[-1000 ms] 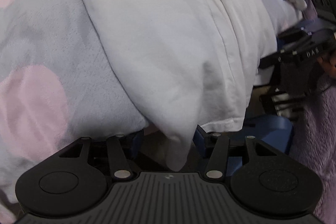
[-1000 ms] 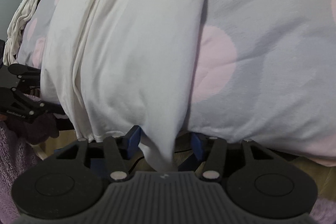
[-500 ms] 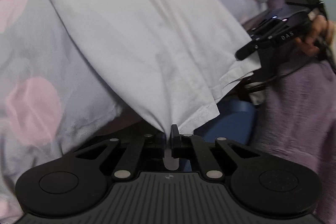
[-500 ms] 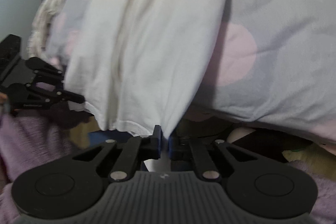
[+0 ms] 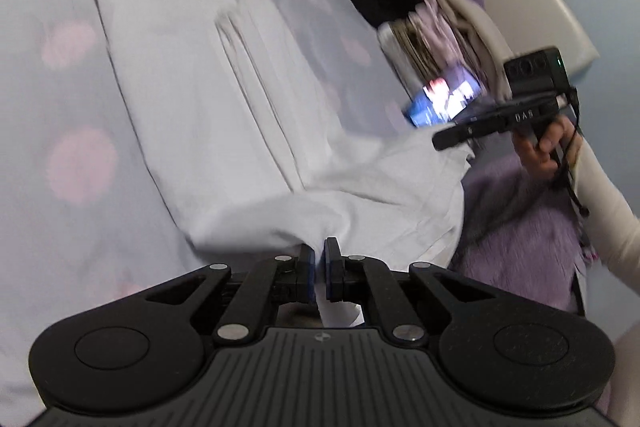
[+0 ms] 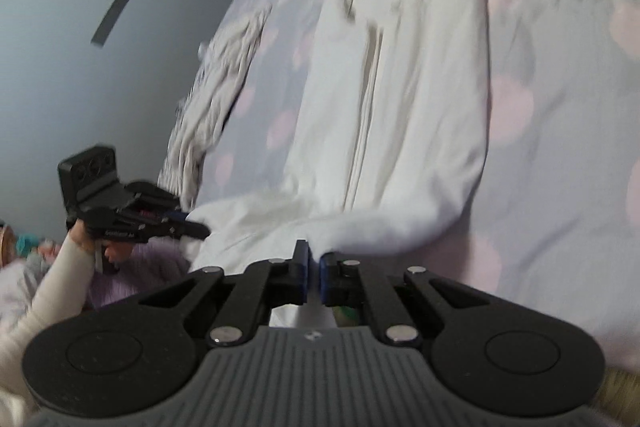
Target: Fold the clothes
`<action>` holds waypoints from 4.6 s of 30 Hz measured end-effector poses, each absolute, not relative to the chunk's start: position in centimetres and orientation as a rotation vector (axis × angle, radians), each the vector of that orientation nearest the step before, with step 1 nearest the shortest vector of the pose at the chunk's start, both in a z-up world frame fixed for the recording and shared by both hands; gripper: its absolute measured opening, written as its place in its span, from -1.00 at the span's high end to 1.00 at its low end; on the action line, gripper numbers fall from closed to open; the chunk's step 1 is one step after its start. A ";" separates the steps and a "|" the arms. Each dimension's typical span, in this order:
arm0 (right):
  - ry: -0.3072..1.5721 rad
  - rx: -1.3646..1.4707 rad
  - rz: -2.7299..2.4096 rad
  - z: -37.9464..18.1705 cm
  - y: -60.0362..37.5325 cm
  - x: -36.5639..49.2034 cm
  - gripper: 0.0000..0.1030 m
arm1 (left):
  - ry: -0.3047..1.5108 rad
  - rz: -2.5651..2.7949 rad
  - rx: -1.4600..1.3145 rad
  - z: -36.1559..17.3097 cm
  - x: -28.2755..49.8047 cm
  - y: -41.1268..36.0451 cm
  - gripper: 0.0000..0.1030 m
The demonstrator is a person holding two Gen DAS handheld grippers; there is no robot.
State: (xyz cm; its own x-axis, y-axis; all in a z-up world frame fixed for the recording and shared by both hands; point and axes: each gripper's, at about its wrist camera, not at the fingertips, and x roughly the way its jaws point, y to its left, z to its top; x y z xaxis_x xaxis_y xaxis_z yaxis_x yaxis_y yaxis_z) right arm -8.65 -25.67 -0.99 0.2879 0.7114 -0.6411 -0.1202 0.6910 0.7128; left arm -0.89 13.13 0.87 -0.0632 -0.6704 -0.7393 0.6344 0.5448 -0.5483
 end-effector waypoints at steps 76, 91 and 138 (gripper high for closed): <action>0.896 0.123 0.234 -5.2 -19.2 4.0 0.50 | 0.916 -0.661 0.196 -6.0 10.3 3.9 0.50; 0.951 0.175 0.203 -8.5 -19.8 10.3 0.55 | 0.980 -0.560 0.084 -9.0 17.1 3.1 0.50; 0.847 -0.054 0.286 -8.7 -16.8 -6.7 0.28 | 0.761 -0.718 0.476 -8.7 -1.8 6.4 0.53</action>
State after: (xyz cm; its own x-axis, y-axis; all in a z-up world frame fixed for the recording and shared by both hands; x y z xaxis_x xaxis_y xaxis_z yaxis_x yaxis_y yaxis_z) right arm -6.66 -16.81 -8.69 0.6265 0.2277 -0.7454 -0.2702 0.9605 0.0663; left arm -1.79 6.39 -8.67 0.5105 -0.4082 -0.7568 0.7321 0.6679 0.1337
